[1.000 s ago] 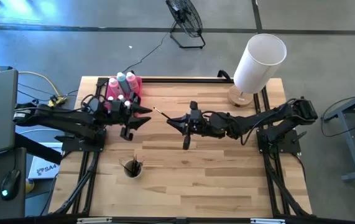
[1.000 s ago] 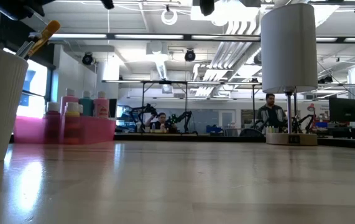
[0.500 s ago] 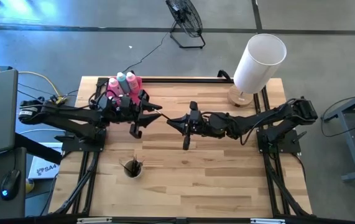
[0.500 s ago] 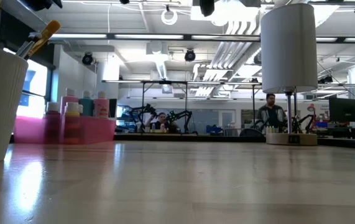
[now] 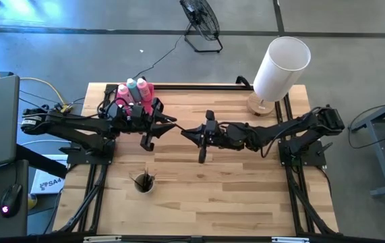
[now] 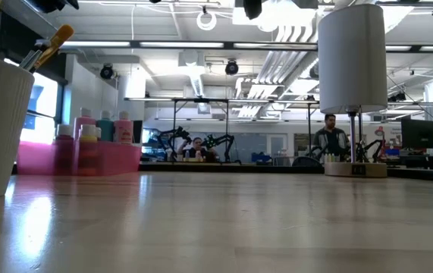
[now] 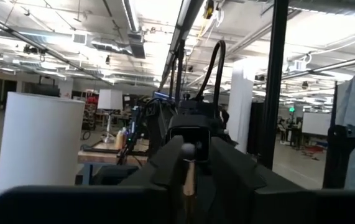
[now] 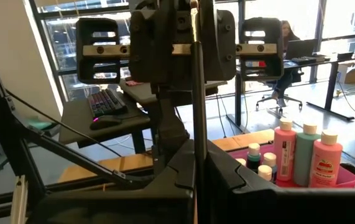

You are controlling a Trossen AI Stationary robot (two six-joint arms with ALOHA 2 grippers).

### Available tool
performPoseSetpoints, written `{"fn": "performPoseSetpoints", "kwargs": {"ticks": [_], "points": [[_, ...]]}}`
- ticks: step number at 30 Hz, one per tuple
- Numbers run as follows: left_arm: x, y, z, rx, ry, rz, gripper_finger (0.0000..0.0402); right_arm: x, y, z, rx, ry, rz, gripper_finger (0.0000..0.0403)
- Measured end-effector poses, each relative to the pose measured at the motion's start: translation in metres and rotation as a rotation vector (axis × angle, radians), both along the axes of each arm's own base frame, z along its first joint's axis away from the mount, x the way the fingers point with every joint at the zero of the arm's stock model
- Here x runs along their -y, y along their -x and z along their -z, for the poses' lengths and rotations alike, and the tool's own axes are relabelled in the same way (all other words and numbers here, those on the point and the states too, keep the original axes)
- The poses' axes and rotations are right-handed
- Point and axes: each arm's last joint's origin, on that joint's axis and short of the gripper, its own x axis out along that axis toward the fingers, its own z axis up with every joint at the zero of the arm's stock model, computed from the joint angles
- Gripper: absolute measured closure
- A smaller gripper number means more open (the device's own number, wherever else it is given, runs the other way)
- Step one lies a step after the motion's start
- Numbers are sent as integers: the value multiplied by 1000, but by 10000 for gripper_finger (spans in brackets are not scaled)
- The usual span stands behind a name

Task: Pick & Place Paint Supplies
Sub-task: Put the silver paintbrush into the light brown cup

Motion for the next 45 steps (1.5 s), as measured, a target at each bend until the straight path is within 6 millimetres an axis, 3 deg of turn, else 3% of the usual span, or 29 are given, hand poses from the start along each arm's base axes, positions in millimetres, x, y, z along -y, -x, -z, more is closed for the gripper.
{"fn": "performPoseSetpoints", "kwargs": {"ticks": [6,21,28,36,45], "points": [[0,0,-1,7,3,-2,389,2,0,0,1,3,-1,399],[0,1,-1,7,-5,-13,394,2,0,-2,12,30,13,357],[0,3,-2,10,-17,-19,394,3,0,-3,16,88,28,300],[-1,28,-13,-26,-35,-68,394,5,12,-14,-18,129,54,227],[-1,74,-20,-132,21,-92,394,9,36,-33,-78,155,72,237]]}}
